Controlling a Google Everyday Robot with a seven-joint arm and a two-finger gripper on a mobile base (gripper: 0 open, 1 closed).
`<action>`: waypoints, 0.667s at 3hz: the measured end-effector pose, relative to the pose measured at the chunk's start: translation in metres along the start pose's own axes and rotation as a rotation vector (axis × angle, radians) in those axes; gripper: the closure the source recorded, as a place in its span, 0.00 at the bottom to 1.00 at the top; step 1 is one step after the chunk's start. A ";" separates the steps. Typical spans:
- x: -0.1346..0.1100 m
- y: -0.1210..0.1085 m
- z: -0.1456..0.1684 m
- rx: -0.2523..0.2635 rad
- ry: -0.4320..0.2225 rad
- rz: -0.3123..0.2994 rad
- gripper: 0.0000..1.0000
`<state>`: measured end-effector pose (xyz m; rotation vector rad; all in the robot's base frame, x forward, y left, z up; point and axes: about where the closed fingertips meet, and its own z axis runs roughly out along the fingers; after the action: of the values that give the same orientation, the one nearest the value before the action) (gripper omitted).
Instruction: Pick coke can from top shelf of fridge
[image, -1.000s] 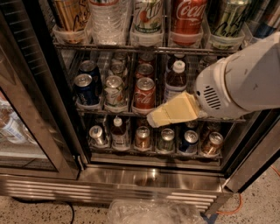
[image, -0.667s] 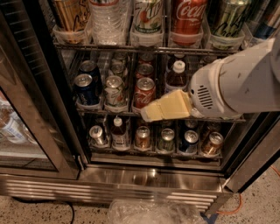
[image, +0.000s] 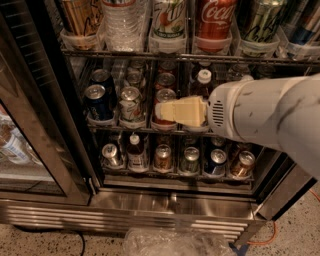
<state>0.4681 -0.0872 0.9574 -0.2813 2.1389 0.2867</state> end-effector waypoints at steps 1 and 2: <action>-0.007 -0.018 -0.004 0.085 -0.073 0.052 0.00; -0.014 -0.041 -0.010 0.162 -0.123 0.089 0.00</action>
Offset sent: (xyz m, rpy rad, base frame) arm 0.0519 -0.0546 0.0052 0.1001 -0.1152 -0.3995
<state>0.4807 -0.1277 0.9709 -0.0733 2.0421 0.1750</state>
